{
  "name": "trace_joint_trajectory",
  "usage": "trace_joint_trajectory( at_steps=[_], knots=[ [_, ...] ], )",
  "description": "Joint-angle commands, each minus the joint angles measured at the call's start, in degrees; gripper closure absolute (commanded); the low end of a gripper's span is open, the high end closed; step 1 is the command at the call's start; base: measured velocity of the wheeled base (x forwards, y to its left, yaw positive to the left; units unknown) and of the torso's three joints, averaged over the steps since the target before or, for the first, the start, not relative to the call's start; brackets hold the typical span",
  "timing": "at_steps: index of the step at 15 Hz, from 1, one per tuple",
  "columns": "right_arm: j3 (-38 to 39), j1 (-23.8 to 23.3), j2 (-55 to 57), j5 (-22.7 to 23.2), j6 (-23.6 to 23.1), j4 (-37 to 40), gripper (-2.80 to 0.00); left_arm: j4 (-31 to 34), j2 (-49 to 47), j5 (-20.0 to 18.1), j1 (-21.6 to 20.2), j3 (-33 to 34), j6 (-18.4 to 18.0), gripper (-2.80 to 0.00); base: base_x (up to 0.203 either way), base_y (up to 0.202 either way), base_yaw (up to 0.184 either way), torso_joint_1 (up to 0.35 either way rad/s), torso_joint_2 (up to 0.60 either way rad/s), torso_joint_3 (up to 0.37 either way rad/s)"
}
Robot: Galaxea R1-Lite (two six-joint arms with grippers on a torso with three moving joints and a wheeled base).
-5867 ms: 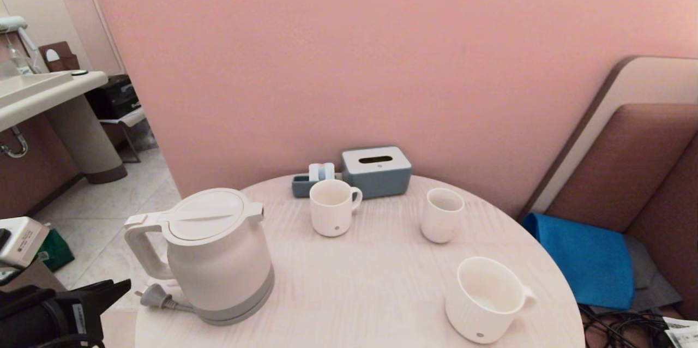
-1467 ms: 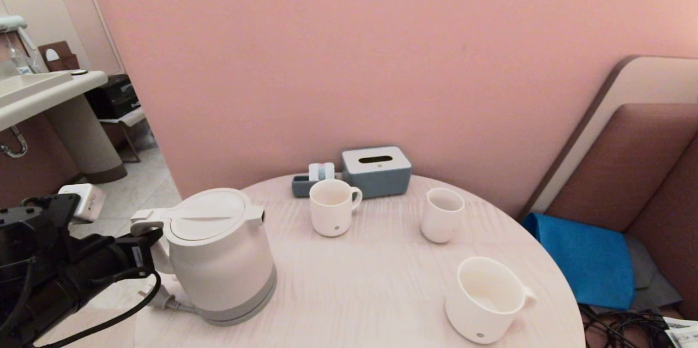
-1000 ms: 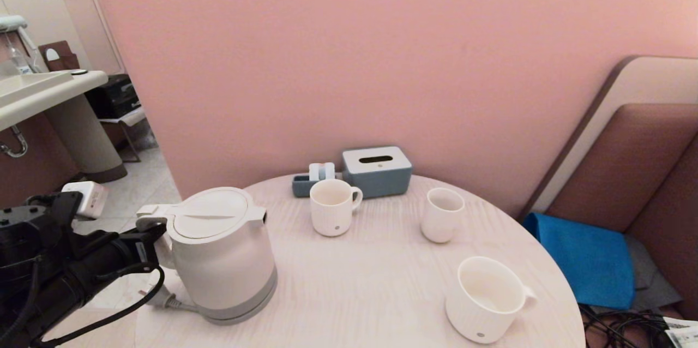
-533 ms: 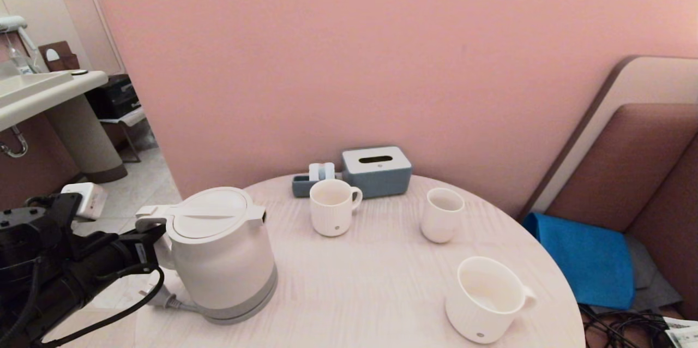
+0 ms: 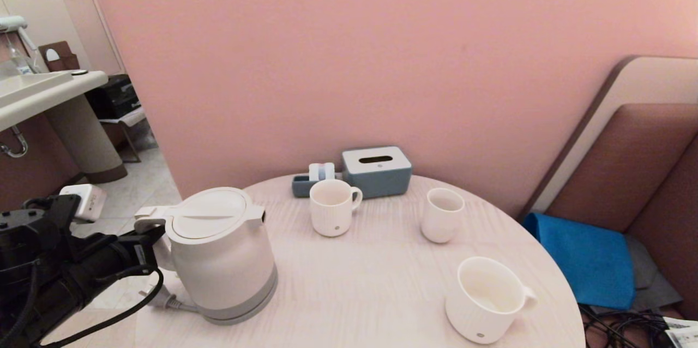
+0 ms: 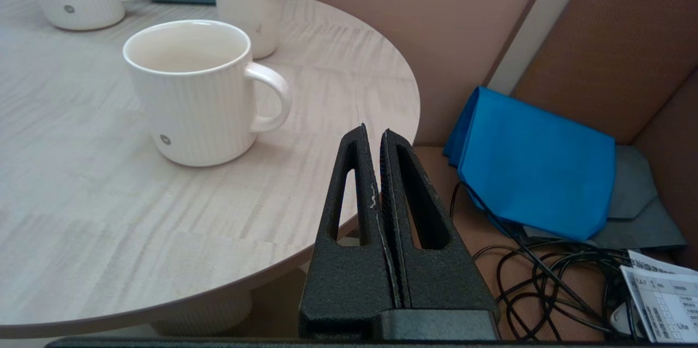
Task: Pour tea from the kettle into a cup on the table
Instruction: Pick up the kettle
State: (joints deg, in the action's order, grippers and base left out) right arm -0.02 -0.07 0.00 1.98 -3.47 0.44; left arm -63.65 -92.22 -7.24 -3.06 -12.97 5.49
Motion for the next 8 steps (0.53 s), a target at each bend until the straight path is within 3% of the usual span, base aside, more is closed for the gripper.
trace_joint_trajectory(
  at_steps=[1,8],
  knots=[
    [-0.1,0.0,0.0,0.0,-0.1,0.0,0.00,-0.2,-0.1,-0.1,0.0,0.1,0.1,0.00,0.000,0.000,0.000,0.000,0.00,0.000],
    [0.0,0.0,0.0,0.0,-0.1,0.0,0.00,-0.3,-0.2,-0.1,0.0,1.0,0.0,0.00,0.000,0.000,0.000,0.000,0.00,0.000]
  ],
)
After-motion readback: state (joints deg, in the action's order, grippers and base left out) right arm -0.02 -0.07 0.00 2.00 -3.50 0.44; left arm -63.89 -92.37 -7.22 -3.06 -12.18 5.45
